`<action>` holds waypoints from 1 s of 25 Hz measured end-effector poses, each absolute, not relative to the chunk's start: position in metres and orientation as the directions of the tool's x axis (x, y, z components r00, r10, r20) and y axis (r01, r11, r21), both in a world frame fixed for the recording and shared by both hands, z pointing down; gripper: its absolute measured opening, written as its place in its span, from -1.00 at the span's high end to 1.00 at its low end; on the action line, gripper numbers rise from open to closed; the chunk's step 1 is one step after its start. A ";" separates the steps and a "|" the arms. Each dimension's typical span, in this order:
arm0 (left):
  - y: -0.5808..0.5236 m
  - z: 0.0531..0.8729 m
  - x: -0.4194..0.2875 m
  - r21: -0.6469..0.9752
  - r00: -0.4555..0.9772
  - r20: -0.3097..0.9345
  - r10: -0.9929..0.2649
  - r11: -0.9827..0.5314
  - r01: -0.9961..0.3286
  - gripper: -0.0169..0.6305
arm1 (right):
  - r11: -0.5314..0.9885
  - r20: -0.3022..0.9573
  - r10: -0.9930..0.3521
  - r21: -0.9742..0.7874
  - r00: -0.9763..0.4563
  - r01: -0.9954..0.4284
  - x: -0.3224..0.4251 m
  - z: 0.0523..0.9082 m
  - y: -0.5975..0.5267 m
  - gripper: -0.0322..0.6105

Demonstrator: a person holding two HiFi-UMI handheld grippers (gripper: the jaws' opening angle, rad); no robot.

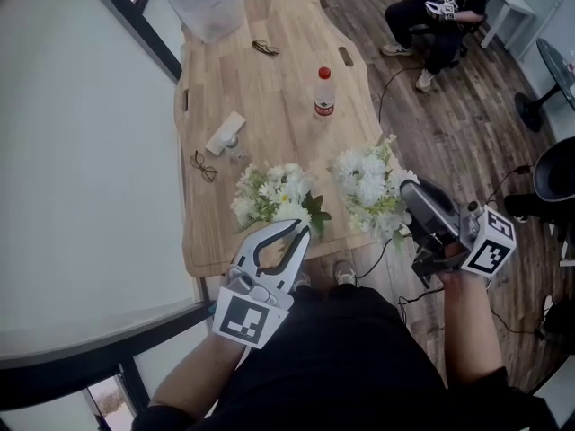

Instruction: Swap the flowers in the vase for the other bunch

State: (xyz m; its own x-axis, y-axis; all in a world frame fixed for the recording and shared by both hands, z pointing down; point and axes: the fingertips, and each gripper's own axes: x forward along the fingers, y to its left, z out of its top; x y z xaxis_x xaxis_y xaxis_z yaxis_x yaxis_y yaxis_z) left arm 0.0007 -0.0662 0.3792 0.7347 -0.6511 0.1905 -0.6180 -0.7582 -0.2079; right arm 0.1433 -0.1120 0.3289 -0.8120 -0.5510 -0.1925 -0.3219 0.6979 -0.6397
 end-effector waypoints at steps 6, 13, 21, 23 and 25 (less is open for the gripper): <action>-0.075 0.362 -0.017 -0.193 0.695 0.142 -0.704 -0.709 -0.678 0.87 | 0.717 -0.204 -0.545 -0.617 -0.813 -0.325 0.144 0.316 -0.116 0.66; -0.094 0.351 -0.067 -0.087 0.578 0.116 -0.808 -0.588 -0.804 0.87 | 0.733 -0.211 -0.535 -0.598 -0.818 -0.325 0.139 0.304 -0.123 0.66; -0.119 0.347 -0.135 -0.085 0.421 0.084 -0.903 -0.427 -0.900 0.87 | 0.747 -0.191 -0.542 -0.556 -0.818 -0.365 0.130 0.304 -0.131 0.66; -0.123 0.348 -0.150 -0.070 0.384 0.092 -0.919 -0.390 -0.918 0.87 | 0.753 -0.174 -0.543 -0.535 -0.822 -0.384 0.126 0.306 -0.134 0.66; -0.128 0.347 -0.161 -0.066 0.354 0.089 -0.931 -0.361 -0.930 0.87 | 0.750 -0.169 -0.553 -0.527 -0.816 -0.400 0.127 0.308 -0.138 0.66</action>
State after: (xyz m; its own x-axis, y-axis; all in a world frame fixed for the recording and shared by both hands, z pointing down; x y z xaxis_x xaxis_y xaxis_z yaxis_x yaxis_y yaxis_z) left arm -0.1614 -0.1280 0.3474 0.3544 -0.9308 0.0893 -0.9304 -0.3606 -0.0665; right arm 0.1265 -0.1378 0.3082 -0.8159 -0.5530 -0.1688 -0.3996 0.7504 -0.5266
